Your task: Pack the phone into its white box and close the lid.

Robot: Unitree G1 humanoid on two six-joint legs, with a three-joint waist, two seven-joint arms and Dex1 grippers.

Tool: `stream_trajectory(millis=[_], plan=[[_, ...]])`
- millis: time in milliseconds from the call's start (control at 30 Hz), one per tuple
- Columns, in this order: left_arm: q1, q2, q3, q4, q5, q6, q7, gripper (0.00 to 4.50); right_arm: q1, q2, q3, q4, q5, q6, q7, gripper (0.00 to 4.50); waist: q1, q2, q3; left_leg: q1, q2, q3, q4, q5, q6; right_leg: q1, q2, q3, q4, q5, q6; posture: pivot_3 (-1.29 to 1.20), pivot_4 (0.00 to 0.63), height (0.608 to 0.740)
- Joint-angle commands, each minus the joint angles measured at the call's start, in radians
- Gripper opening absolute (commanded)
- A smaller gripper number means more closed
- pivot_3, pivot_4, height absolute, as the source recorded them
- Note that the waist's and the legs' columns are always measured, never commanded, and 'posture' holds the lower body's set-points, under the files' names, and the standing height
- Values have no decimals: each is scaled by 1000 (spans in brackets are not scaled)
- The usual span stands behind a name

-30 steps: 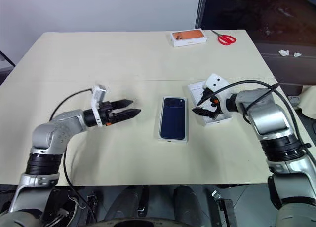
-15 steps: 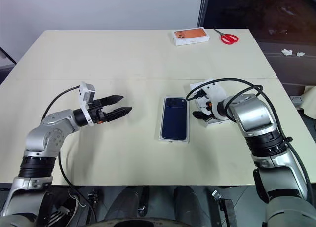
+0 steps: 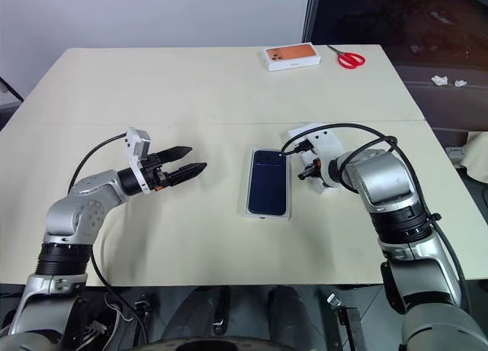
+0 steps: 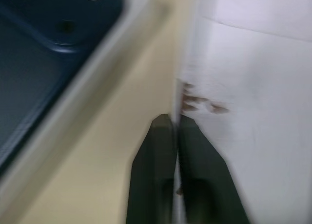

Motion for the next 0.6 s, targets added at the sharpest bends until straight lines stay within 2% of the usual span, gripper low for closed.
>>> stream_trajectory(millis=[33,167,333,433,467,600], plan=[[-15,4,12,-32,-11,-2,-1,4500,-12,-5,-27,-2,-5,-26,-20,26,0,0,0,0,0,0,0,0,0,0,0,0,0,0,0,0,150,740],[-15,6,11,-32,-9,1,2,4500,-35,3,-58,18,3,-52,-35,26,-1,0,0,0,0,0,0,0,0,0,0,0,0,0,0,0,150,740],[-20,3,18,-26,-10,-1,12,4500,-101,-15,-102,109,7,-184,-14,26,-8,0,0,0,0,0,0,0,0,0,1,0,0,0,0,0,150,740],[-35,10,44,-6,-13,-9,24,4500,-215,89,-272,151,125,-132,-9,26,-17,0,0,0,0,0,-1,0,0,-1,1,0,0,0,0,0,150,740],[-39,15,53,0,-15,-13,24,4500,-261,153,-366,162,187,-58,-12,26,-23,0,0,0,0,1,-1,0,0,-1,1,1,1,0,0,0,150,740],[-53,29,81,13,-28,-17,11,4500,-323,326,-575,147,360,135,12,26,-21,0,0,1,2,1,-1,1,-1,-2,3,2,5,0,0,0,150,740]])
